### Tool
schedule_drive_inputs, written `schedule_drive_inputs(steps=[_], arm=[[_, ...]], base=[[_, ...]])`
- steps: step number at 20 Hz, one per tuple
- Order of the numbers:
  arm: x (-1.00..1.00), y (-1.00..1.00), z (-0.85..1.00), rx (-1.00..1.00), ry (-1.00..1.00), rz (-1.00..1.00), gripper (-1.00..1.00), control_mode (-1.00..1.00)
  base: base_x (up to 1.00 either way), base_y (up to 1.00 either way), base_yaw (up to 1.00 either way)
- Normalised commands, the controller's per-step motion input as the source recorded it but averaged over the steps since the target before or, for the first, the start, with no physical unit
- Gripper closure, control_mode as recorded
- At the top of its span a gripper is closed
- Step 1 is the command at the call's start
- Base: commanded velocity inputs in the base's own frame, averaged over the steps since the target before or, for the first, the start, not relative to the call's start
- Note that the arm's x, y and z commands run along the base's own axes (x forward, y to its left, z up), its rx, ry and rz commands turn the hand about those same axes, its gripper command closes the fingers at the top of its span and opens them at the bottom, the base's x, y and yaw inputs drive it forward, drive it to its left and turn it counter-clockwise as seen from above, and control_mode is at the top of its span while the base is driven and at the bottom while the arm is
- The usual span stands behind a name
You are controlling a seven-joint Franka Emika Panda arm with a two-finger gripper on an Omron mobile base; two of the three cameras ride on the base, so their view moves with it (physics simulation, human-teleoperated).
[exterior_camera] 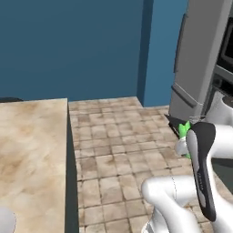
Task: Place the corn on the bottom rack of the oven.
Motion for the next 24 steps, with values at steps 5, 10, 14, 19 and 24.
schedule_drive_inputs(steps=[5, 10, 14, 19, 24], arm=[[0.00, 0.00, 0.00, 0.00, 0.00, 0.00, 1.00, 1.00], [0.00, 0.00, 0.00, 0.00, 0.00, 0.00, 1.00, 1.00], [0.00, 0.00, 0.00, 0.00, 0.00, 0.00, 1.00, 1.00], [0.00, 0.00, 0.00, 0.00, 0.00, 0.00, 1.00, 1.00], [0.00, 0.00, 0.00, 0.00, 0.00, 0.00, 1.00, 1.00]], base=[[1.00, -0.24, -0.02], [1.00, -0.09, -0.33], [1.00, 0.00, -0.51], [1.00, 0.00, -0.52], [0.81, 0.11, -0.70]])
